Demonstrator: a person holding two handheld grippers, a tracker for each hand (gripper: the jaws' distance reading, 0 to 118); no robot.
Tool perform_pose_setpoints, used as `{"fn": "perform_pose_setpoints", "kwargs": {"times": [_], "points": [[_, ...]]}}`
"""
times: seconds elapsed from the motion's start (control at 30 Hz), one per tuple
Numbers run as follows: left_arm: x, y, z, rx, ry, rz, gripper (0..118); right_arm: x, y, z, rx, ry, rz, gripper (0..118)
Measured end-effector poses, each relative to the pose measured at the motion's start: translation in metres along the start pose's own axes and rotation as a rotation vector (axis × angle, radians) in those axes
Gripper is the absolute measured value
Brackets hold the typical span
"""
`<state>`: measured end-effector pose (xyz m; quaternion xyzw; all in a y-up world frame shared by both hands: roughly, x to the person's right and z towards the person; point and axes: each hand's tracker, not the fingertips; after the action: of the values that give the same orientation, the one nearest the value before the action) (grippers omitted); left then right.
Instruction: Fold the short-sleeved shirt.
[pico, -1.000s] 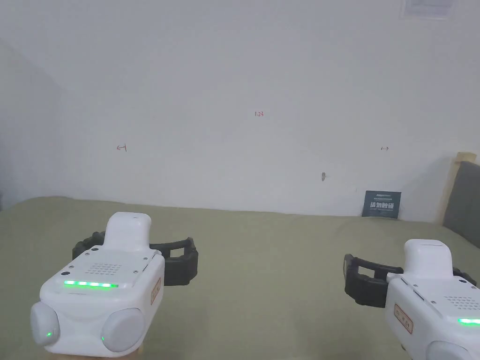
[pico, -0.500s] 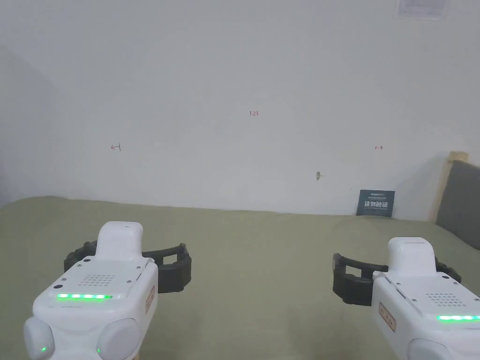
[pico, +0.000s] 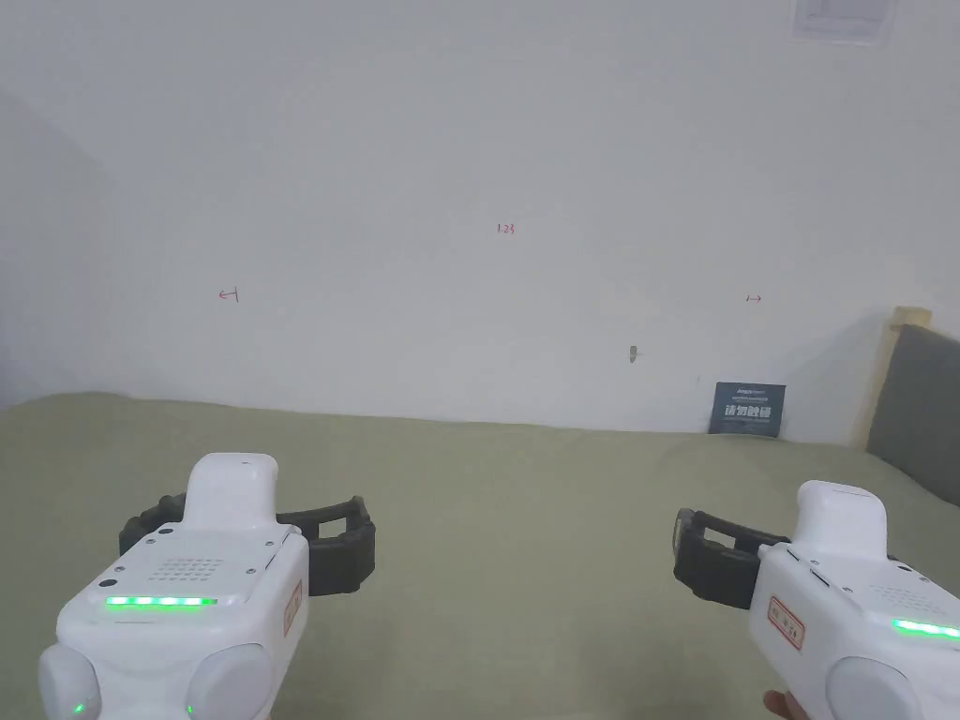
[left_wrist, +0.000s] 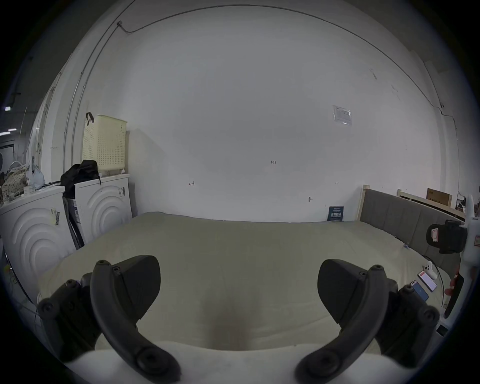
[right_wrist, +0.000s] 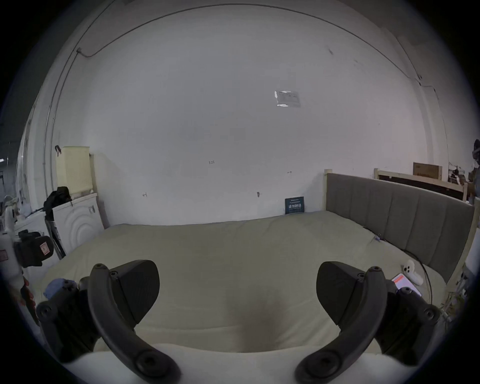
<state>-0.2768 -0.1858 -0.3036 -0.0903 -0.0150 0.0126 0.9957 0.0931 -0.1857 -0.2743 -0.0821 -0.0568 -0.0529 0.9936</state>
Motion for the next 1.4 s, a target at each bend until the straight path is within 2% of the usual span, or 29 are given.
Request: {"fn": "perform_pose_setpoints", "kwargs": {"times": [0.1, 0.27, 0.43, 0.57, 0.7, 0.9, 1.07, 1.2, 1.4], "points": [[0.0, 0.0, 0.001, 0.002, -0.003, 0.002, 118, -0.001, -0.001, 0.001, 0.009, 0.027, 0.0, 118], [-0.001, 0.001, 0.002, 0.002, -0.001, -0.004, 118, -0.01, -0.001, -0.002, 0.003, -0.008, 0.04, 118], [-0.003, 0.0, 0.001, -0.003, 0.0, -0.008, 118, -0.008, -0.001, -0.001, -0.016, 0.036, 0.035, 118], [-0.004, 0.002, 0.002, -0.004, 0.0, -0.003, 118, -0.011, -0.001, -0.002, -0.036, -0.031, 0.063, 118], [-0.003, 0.003, 0.001, -0.004, -0.002, 0.006, 118, -0.007, -0.003, -0.003, -0.057, 0.02, 0.05, 118], [-0.001, 0.002, 0.001, -0.009, -0.004, -0.005, 118, -0.013, -0.006, -0.01, -0.12, -0.017, 0.092, 118], [-0.002, 0.0, 0.001, -0.012, -0.004, 0.001, 118, -0.014, -0.006, -0.014, -0.168, -0.024, 0.084, 118], [-0.004, -0.002, 0.001, -0.019, 0.009, -0.001, 118, -0.013, -0.002, -0.012, -0.162, 0.022, 0.053, 118], [-0.008, -0.003, 0.001, -0.029, 0.014, 0.012, 118, -0.02, 0.005, -0.009, -0.187, 0.028, 0.073, 118]]}}
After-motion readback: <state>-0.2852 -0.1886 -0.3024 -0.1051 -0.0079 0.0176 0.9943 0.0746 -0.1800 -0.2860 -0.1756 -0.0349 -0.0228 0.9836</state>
